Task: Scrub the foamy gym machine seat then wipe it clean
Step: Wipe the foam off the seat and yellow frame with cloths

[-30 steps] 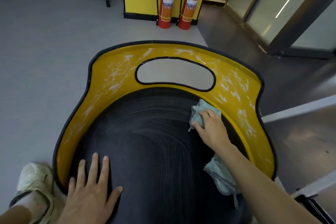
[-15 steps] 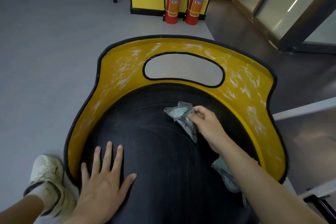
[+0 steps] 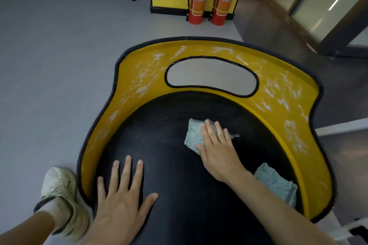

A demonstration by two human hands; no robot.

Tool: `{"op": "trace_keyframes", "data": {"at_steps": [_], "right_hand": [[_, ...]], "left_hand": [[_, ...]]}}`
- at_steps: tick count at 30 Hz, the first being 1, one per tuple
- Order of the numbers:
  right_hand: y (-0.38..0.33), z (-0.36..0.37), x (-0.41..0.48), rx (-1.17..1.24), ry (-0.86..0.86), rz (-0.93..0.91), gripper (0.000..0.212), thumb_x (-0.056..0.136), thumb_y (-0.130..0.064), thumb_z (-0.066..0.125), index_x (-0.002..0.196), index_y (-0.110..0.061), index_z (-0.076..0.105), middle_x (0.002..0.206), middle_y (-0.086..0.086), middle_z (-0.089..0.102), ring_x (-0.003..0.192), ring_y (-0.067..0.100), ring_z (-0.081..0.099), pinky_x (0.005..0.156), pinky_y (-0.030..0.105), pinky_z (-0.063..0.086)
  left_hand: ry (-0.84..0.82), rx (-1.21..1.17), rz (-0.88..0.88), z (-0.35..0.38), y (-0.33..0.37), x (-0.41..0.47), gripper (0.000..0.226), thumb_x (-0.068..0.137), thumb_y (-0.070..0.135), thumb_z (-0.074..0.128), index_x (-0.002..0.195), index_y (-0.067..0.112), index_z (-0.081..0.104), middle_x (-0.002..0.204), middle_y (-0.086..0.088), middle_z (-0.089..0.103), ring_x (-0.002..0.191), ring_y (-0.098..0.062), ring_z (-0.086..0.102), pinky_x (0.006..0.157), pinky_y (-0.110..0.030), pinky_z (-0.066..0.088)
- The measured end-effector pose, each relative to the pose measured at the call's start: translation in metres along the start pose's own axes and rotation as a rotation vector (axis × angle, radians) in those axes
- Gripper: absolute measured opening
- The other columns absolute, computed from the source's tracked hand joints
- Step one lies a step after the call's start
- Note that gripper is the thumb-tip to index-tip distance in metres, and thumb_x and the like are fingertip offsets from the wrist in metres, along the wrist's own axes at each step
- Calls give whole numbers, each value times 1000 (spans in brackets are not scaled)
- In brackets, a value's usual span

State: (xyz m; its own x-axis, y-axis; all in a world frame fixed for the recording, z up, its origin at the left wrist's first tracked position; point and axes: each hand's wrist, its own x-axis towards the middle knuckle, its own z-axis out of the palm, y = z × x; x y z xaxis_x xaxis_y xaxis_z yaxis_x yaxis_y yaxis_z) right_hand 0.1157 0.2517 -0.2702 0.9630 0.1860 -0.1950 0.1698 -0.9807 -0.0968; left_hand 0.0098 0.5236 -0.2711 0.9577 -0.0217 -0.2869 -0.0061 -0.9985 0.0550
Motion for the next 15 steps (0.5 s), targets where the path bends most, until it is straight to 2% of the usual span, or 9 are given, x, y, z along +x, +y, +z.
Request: {"op": "trace_keyframes", "data": {"at_steps": [4, 6, 8, 9, 12, 13, 15], "right_hand": [[17, -17, 81, -6, 22, 216, 66, 107, -46, 10, 162, -13, -4, 170, 7, -10, 156, 31, -12, 125, 51, -6], [5, -30, 119, 38, -47, 267, 65, 108, -45, 11, 162, -15, -8, 170, 8, -13, 155, 32, -16, 124, 53, -9], [-36, -29, 130, 37, -74, 132, 64, 108, -44, 12, 162, -18, -9, 170, 7, -15, 154, 33, -18, 124, 53, -11], [-63, -21, 123, 36, -70, 19, 64, 108, -43, 14, 162, -18, -8, 170, 8, -15, 155, 34, -16, 124, 54, -10], [-137, 2, 51, 42, -2, -359, 68, 103, -44, 16, 163, -16, 3, 170, 10, -6, 155, 36, -11, 124, 56, -6], [-150, 5, 27, 49, -31, -459, 67, 103, -43, 17, 162, -16, 1, 170, 8, -8, 155, 34, -14, 124, 54, -9], [-151, 10, 8, 16, -81, -547, 66, 106, -42, 21, 162, -18, -3, 170, 5, -12, 155, 27, -19, 124, 48, -14]], "left_hand": [[52, 21, 54, 4, -7, -2, 87, 94, 76, 11, 149, 16, 44, 154, -13, 45, 140, -36, 35, 103, -59, 24], [57, 8, 62, 4, -12, -2, 88, 94, 75, 11, 150, 14, 42, 156, -13, 43, 142, -34, 34, 105, -56, 29], [116, -45, 71, 1, -17, -2, 89, 95, 72, 12, 153, 9, 36, 159, -14, 37, 144, -33, 32, 109, -54, 37], [160, -103, 82, -4, -18, -2, 86, 97, 68, 17, 154, 5, 31, 160, -15, 33, 146, -33, 28, 113, -50, 36], [382, -278, 108, -22, -20, 1, 79, 94, 42, 38, 157, -1, 20, 166, -18, 16, 153, -33, 11, 123, -33, 8], [407, -311, 100, -28, -21, 1, 79, 92, 37, 39, 159, 1, 17, 168, -16, 11, 155, -29, 5, 123, -29, 2], [401, -351, 112, -35, -20, 2, 78, 92, 36, 38, 160, 5, 14, 169, -12, 9, 156, -24, 0, 123, -25, -4]]}}
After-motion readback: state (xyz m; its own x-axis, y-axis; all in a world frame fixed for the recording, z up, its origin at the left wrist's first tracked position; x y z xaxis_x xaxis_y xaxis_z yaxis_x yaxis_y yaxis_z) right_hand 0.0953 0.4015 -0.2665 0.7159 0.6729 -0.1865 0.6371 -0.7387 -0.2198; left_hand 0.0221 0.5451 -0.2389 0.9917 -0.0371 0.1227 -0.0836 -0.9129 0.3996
